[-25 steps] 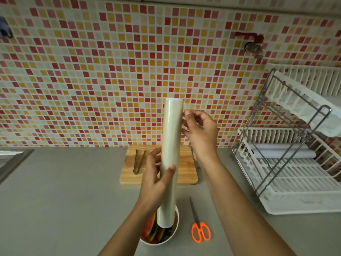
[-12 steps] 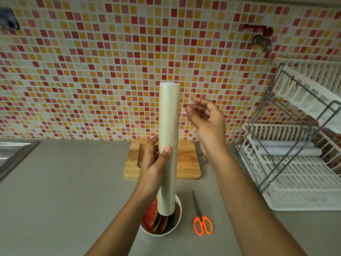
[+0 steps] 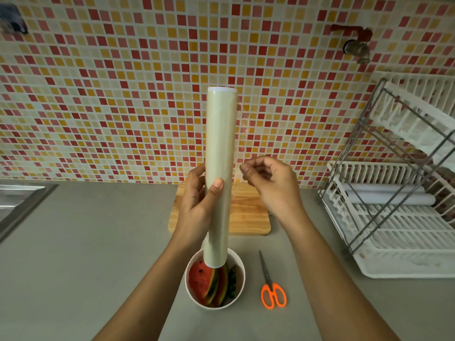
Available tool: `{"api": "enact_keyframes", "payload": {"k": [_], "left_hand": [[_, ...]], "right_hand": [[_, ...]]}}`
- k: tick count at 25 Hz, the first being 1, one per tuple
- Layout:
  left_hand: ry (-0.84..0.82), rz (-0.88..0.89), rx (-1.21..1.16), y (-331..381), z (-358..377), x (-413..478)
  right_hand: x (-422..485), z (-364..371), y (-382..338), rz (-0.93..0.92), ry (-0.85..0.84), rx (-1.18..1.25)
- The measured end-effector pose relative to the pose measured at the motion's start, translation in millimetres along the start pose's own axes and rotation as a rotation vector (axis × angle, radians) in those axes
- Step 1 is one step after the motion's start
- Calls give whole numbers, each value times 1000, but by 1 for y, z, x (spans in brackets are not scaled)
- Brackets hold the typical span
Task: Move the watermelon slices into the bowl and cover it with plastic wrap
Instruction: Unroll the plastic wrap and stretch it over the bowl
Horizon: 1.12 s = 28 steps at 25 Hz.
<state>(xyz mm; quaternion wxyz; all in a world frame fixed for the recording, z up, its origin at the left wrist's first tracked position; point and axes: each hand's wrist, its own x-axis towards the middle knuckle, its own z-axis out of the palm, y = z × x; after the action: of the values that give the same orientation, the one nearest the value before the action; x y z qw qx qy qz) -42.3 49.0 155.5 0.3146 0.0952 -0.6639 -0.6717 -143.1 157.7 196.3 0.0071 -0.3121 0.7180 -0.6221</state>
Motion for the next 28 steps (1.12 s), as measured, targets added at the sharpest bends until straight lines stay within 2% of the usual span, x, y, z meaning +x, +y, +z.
{"api": "enact_keyframes", "payload": {"k": [3, 5, 7, 11, 13, 15, 17, 20, 22, 25, 28], "left_hand": [[-9, 12, -1, 2, 0, 2], [-8, 17, -19, 5, 3, 8], [-2, 13, -29, 8, 3, 13], [-11, 22, -13, 10, 0, 19], [-12, 33, -8, 11, 1, 20], [-1, 43, -10, 13, 2, 22], [2, 51, -18, 16, 1, 24], [2, 58, -32, 20, 0, 27], [9, 49, -54, 22, 0, 27], [31, 47, -73, 24, 0, 29], [22, 65, -58, 27, -2, 31]], "right_hand": [[-5, -1, 5, 62, 35, 58], [-11, -3, 10, 96, -49, 94], [-15, -2, 12, 64, -149, 20], [-10, -7, 17, 39, -65, -124], [-14, -8, 19, 91, -37, -37], [-23, -7, 22, 162, -114, 84], [-32, -4, 27, 149, -231, 7], [-33, -3, 35, 100, -162, -148], [-35, -3, 38, 95, -126, -151], [-44, 2, 40, 164, -196, -4], [-50, 7, 44, 145, -250, -68]]}}
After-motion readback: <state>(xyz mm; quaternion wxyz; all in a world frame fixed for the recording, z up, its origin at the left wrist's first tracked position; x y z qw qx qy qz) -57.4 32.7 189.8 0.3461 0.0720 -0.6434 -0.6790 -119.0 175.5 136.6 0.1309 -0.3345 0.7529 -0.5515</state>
